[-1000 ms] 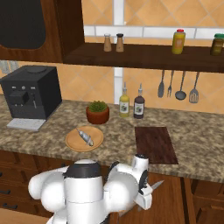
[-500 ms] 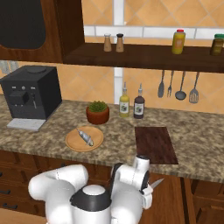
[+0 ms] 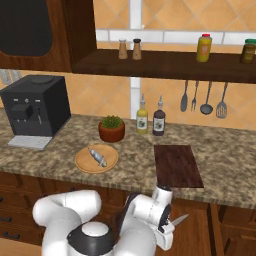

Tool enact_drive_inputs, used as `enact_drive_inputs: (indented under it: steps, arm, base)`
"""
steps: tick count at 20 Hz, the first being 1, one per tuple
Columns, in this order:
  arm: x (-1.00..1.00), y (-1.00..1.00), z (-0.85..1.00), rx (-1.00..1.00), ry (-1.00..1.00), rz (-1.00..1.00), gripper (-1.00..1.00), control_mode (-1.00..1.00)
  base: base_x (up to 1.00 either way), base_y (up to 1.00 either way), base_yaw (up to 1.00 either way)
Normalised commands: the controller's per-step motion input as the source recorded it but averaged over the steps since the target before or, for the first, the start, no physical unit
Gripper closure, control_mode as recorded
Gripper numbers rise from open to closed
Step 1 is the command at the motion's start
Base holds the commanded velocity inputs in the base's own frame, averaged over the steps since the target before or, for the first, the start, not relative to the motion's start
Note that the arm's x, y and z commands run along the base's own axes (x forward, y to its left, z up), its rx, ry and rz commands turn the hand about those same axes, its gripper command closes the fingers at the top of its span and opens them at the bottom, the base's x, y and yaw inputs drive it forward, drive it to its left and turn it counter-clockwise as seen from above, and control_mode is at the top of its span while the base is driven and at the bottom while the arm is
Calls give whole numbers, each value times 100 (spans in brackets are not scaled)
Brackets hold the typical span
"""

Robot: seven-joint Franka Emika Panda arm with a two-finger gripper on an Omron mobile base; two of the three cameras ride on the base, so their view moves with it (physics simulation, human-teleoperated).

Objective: Pick up the knife from the drawer and place it on the cutting board. Then place the meat from the plate to the cutting board.

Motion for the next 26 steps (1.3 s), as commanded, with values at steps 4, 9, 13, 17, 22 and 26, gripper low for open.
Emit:
enact_drive_inputs:
  steps: [4, 9, 13, 17, 22, 26]
  arm:
    - [-69, -8, 18, 0, 0, -6, 100, -100]
    - [-51, -6, 97, -2, -3, -6, 100, -100]
    - [-33, 1, 100, -1, -9, -4, 100, -100]
    - [-30, 0, 100, -1, -9, -8, 100, -100]
    - [-6, -14, 100, -1, -10, -5, 100, -100]
    - [43, -41, 89, 0, -12, -1, 100, -100]
  base:
    - [0, 0, 0]
    - [0, 0, 0]
    - [0, 0, 0]
    - [0, 0, 0]
    - [0, 0, 0]
    - [0, 0, 0]
